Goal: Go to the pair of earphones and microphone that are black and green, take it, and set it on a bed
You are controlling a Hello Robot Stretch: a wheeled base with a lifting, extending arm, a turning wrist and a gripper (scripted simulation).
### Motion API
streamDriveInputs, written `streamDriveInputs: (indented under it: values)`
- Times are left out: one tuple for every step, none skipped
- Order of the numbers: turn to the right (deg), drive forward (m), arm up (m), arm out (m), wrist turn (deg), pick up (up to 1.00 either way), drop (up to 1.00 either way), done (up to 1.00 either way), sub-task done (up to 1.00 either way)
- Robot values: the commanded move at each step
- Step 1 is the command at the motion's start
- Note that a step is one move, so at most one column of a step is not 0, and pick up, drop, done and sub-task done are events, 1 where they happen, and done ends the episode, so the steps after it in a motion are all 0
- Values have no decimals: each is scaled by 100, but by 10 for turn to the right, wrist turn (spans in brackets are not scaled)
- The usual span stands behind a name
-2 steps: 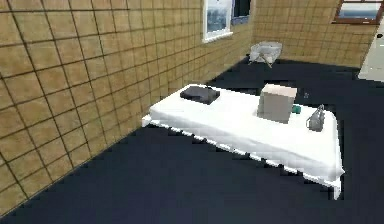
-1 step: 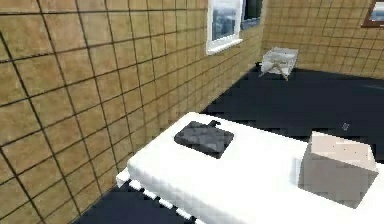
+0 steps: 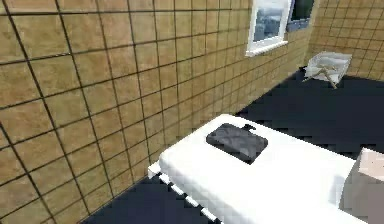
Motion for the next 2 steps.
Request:
streamDriveInputs:
  values:
    - [0, 25, 0, 0, 0, 0, 0, 0, 0]
    - [450, 0, 0, 0, 0, 0, 0, 0, 0]
